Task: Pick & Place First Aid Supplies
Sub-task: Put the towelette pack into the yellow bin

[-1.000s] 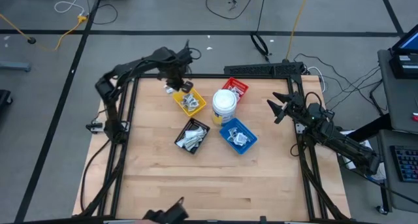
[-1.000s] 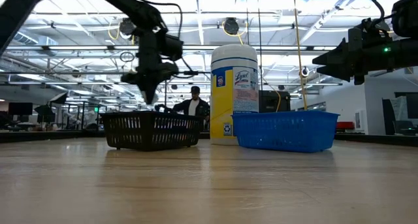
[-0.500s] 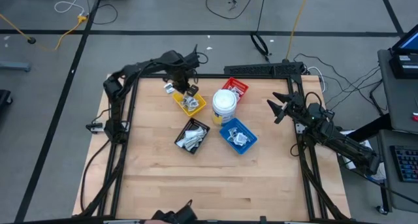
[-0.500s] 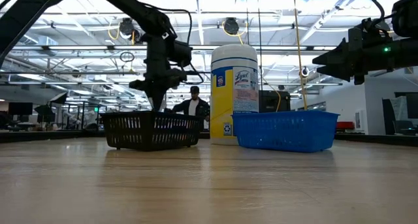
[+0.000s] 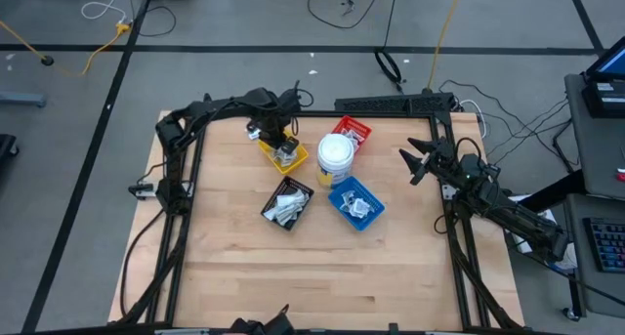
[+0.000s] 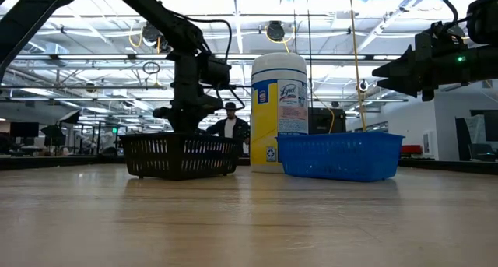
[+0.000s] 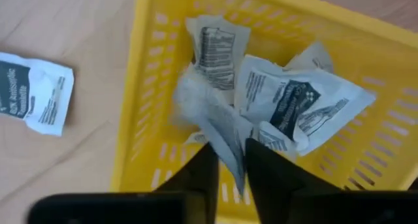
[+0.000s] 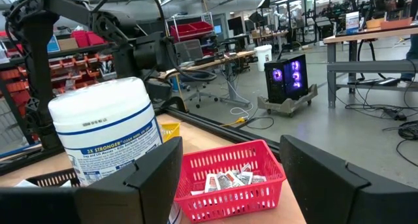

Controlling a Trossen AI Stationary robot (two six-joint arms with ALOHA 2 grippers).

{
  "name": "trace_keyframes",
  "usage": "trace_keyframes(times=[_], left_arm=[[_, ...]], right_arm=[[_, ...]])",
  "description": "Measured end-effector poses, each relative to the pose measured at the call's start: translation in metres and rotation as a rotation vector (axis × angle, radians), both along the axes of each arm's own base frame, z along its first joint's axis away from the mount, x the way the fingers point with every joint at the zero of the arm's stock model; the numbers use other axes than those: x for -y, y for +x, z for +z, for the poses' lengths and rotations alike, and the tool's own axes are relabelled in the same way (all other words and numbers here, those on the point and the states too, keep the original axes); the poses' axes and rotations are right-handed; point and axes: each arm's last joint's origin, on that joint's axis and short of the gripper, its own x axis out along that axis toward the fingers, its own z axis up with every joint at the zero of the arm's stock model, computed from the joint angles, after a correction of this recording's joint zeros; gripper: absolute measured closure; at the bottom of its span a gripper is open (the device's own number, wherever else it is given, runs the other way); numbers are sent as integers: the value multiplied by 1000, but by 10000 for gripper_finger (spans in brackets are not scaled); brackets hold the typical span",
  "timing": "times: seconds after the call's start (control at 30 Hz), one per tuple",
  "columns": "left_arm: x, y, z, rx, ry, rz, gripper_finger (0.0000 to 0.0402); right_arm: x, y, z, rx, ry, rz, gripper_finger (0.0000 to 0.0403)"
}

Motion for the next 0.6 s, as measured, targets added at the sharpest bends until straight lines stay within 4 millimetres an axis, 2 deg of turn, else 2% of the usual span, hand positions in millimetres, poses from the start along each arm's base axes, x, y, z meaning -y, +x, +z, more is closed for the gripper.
trace_keyframes(times=[0.2,0.33,0.47,0.6], left_arm=[[0,0,0,7,-8,-14,244],[0,-1,2,20,-36,-30,202],[-6,-2,10,45,-47,-62,179],[-11,-3,22,55,-37,-121,173]], right_arm=[[0,0,0,0,0,0,149],[0,0,0,0,0,0,149],[0,0,0,0,0,0,149],[0,0,0,0,0,0,149]])
